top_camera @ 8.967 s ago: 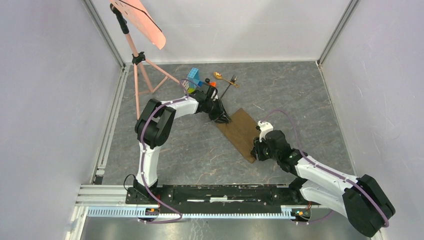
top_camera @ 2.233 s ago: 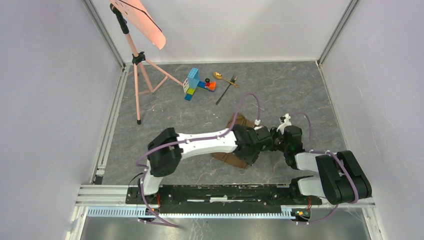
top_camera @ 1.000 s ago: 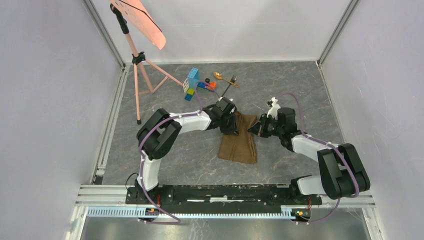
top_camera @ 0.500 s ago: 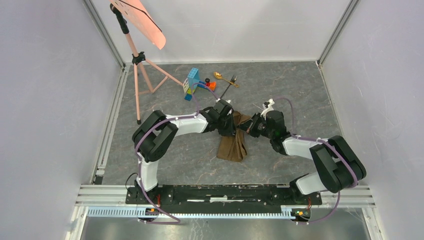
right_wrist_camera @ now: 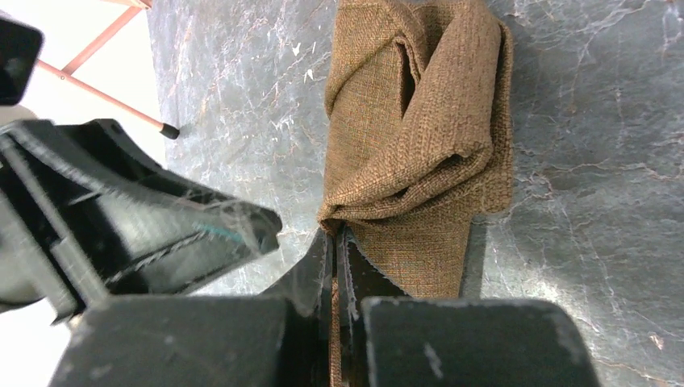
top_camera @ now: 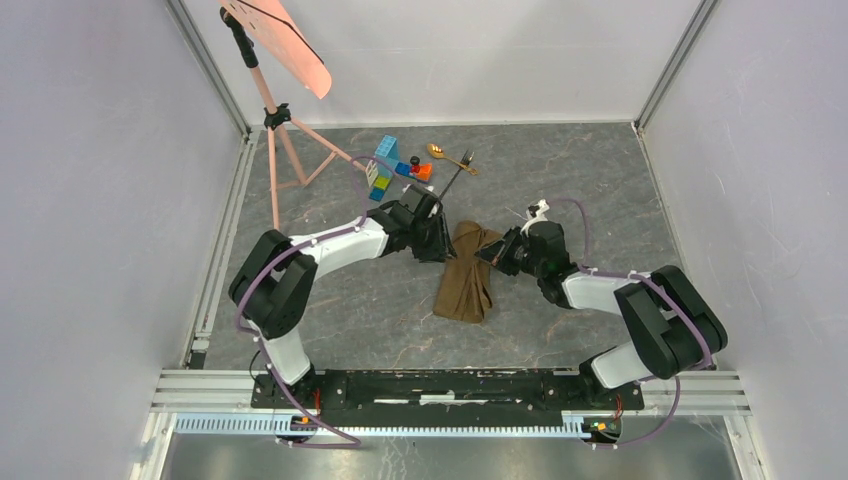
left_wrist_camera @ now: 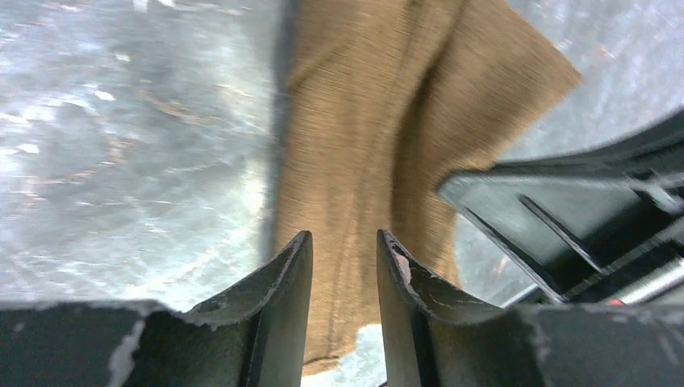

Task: Fold the napkin into a case and place the utensils inside
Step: Fold the 2/3-rectangle-folded napkin at the center of the board.

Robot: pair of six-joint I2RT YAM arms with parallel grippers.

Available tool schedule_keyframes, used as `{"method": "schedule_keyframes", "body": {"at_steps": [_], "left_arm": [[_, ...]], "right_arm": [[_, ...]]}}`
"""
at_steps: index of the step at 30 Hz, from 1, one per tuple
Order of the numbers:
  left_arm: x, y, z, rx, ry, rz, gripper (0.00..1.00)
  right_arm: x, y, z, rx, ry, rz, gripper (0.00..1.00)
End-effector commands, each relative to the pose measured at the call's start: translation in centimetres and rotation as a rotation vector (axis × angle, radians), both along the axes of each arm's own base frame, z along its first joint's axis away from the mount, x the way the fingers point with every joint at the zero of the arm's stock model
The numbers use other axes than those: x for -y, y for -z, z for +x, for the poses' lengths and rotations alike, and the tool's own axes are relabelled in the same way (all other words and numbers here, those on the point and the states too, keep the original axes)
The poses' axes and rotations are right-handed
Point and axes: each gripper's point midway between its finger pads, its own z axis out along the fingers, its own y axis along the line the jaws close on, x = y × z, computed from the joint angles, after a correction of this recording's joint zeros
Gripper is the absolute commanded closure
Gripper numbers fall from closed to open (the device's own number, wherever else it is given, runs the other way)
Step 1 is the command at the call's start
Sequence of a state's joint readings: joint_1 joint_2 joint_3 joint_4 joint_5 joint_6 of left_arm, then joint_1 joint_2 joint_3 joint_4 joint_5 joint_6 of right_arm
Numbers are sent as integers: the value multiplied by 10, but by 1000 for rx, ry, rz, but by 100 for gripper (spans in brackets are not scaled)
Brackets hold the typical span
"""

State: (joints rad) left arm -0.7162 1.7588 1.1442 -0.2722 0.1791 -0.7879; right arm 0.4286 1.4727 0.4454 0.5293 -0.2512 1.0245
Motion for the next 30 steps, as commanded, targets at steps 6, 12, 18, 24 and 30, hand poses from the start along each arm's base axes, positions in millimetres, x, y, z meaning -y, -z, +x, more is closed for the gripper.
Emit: {"method": "schedule_keyframes", "body": {"at_steps": [6,12,18,24,30], "left_arm": [[-25,52,3,-66,-3,141,69],[-27,60,4,-71,-7,160,83],[-26,61,0,-70,-3,158,88],[-26,61,-3,-69,1,156,89],[-26,63,-5,-68,4,148,89]], "right_arm": [[-10,-15,18,40,33,-2,100],[-25,-15,19,35,24,-1,100],[-38,-13,22,27,44,-13,100],[-43,-3,23,10,63,-31,100],[-51,0,28,6,65,-37,100]]}}
